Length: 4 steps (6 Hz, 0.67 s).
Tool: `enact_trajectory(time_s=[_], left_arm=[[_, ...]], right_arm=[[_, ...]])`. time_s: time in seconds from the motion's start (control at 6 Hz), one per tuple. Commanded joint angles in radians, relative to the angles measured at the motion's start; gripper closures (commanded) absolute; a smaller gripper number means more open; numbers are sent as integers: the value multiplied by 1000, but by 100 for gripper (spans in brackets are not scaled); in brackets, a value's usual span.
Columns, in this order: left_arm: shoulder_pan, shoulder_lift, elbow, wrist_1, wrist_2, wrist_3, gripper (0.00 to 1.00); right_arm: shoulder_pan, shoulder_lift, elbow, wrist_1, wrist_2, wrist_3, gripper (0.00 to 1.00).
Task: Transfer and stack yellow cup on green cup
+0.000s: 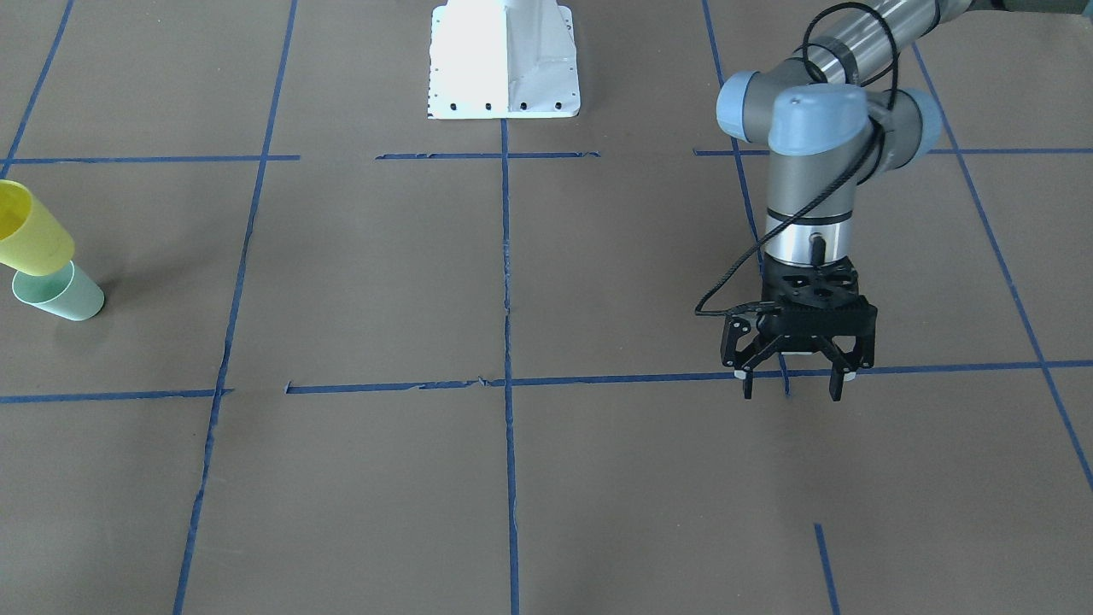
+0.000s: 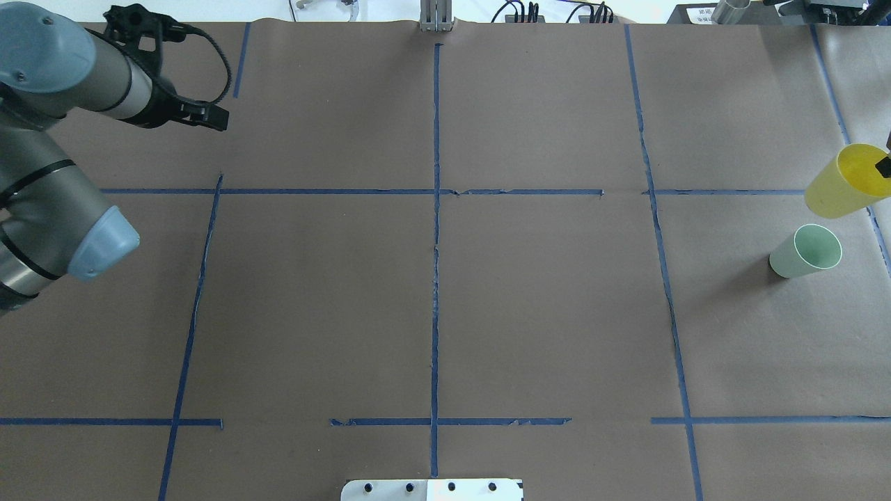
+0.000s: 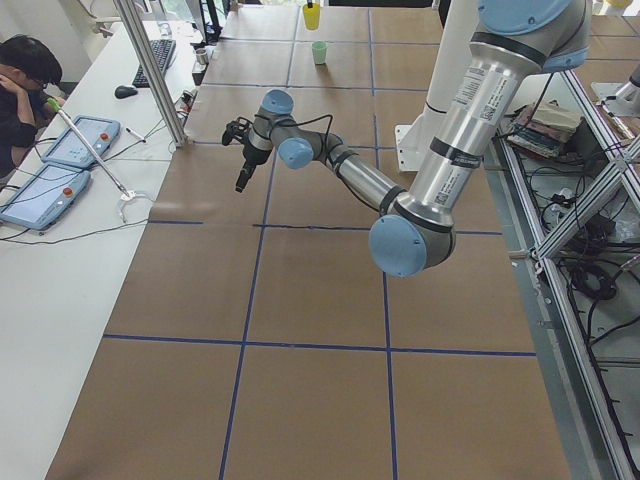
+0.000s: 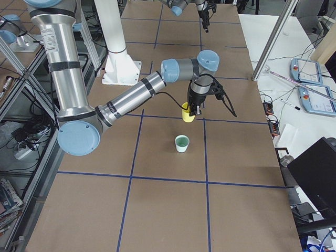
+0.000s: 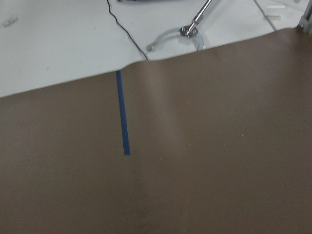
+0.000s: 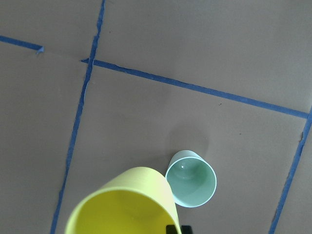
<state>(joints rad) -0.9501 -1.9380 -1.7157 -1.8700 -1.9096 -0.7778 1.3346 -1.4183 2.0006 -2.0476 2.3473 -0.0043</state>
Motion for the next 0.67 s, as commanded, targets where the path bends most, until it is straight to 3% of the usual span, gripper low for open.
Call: enact_trajectory(time_s=[0.0,0.5], left_arm=[[-27,56,-45,-3,-80,-39,0],[-26,59,-67,-3,-82,-126,0]], right_arm=[[1,-80,-46,149,4,12,100],[-11,-131,-170,306,4,38,100]])
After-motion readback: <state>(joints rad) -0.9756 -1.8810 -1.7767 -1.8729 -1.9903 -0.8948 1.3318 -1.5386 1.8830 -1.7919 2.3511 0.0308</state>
